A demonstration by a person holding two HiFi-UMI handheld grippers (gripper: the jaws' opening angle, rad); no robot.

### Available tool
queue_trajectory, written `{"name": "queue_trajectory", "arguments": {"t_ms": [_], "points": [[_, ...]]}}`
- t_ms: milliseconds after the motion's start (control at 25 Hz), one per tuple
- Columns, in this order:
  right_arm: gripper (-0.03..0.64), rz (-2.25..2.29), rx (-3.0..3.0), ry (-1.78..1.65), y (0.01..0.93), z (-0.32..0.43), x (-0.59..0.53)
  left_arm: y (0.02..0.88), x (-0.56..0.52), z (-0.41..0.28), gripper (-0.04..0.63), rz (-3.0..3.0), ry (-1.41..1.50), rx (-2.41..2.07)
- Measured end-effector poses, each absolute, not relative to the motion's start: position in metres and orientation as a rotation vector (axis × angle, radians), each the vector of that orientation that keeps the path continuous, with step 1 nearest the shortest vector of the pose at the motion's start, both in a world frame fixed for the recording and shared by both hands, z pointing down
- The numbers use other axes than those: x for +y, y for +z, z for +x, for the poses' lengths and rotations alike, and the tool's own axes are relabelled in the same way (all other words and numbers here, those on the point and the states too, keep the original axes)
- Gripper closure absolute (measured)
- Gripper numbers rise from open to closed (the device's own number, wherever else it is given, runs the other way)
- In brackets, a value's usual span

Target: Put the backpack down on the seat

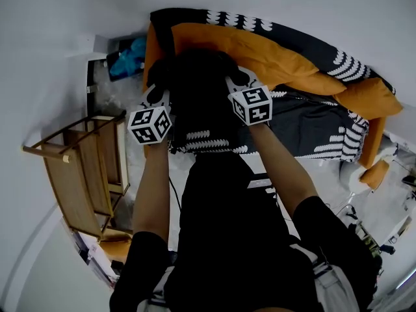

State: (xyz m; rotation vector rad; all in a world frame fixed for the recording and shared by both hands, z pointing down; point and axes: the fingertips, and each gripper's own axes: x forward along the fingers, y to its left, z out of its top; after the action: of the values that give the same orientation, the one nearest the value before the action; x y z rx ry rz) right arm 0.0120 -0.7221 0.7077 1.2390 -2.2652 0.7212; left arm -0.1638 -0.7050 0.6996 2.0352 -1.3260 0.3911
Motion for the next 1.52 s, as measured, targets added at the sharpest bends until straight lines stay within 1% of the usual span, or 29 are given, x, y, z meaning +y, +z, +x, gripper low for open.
{"name": "queue_trajectory", "arguments": {"t_ms": [480,560,680,800,880,1120,1240,1320,1360,1520], "points": [[0.554,1.2,-2.248,0.757,0.728,0.011,-0.726,0.717,-0.709,-0.166,0.546,1.985,0.423,-1.312],[0.54,1.199,-2.243,0.767,0.729,0.012,-0.725,0.719,-0.708,-0.168,0.528,1.968,0.422,-1.328],[0.5,1.19,-2.235,0.794,0.732,0.018,-0.722,0.723,-0.706,-0.173,0.445,1.946,0.423,-1.339],[0.454,1.178,-2.24,0.813,0.729,0.024,-0.717,0.723,-0.701,-0.175,0.427,1.945,0.438,-1.325],[0.449,1.183,-2.25,0.802,0.723,0.028,-0.714,0.72,-0.697,-0.177,0.417,1.955,0.453,-1.322],[0.449,1.241,-2.265,0.762,0.692,0.048,-0.705,0.694,-0.685,-0.181,0.419,2.0,0.472,-1.346],[0.474,1.288,-2.276,0.722,0.667,0.052,-0.692,0.667,-0.675,-0.185,0.42,2.024,0.421,-1.349],[0.532,1.35,-2.295,0.663,0.639,0.058,-0.683,0.637,-0.668,-0.184,0.424,2.069,0.35,-1.347],[0.551,1.382,-2.312,0.629,0.622,0.061,-0.679,0.619,-0.665,-0.183,0.452,2.098,0.311,-1.351],[0.568,1.498,-2.388,0.489,0.548,0.067,-0.656,0.543,-0.646,-0.186,0.505,2.209,0.152,-1.386]]}}
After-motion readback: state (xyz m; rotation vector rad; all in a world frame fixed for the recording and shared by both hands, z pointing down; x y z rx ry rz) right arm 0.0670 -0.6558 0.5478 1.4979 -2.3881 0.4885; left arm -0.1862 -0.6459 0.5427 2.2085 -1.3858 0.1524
